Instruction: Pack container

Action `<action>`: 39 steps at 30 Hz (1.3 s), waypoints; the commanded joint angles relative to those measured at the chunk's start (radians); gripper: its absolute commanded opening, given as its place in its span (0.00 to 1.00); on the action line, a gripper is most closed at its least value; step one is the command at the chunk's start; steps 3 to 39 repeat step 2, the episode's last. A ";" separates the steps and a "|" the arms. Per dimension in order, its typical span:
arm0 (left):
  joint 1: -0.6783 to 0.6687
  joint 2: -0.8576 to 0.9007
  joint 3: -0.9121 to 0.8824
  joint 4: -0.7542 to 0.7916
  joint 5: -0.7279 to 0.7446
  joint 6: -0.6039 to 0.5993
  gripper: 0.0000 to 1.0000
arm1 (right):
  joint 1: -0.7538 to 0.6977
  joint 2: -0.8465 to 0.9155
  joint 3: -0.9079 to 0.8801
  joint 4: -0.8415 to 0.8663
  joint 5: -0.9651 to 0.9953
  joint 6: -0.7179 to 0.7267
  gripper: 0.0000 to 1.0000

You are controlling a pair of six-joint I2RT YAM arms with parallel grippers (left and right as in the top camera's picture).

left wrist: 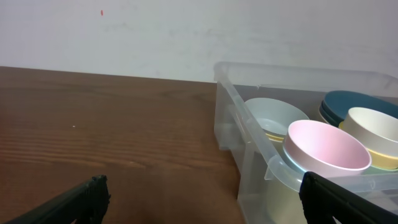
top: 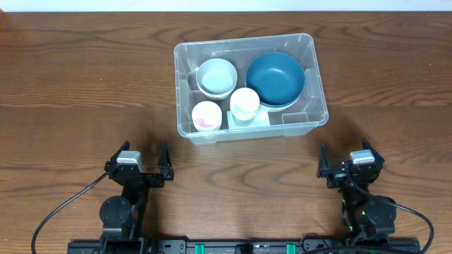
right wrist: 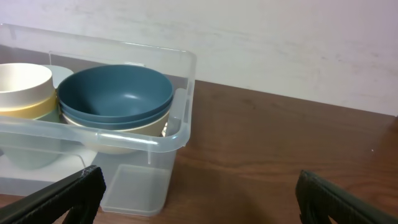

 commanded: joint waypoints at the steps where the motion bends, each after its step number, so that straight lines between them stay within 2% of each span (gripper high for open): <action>1: -0.002 -0.006 -0.016 -0.036 0.008 0.017 0.98 | -0.008 -0.009 -0.004 -0.001 0.003 -0.014 0.99; 39: -0.002 -0.006 -0.016 -0.036 0.008 0.017 0.98 | -0.008 -0.009 -0.004 -0.001 0.003 -0.014 0.99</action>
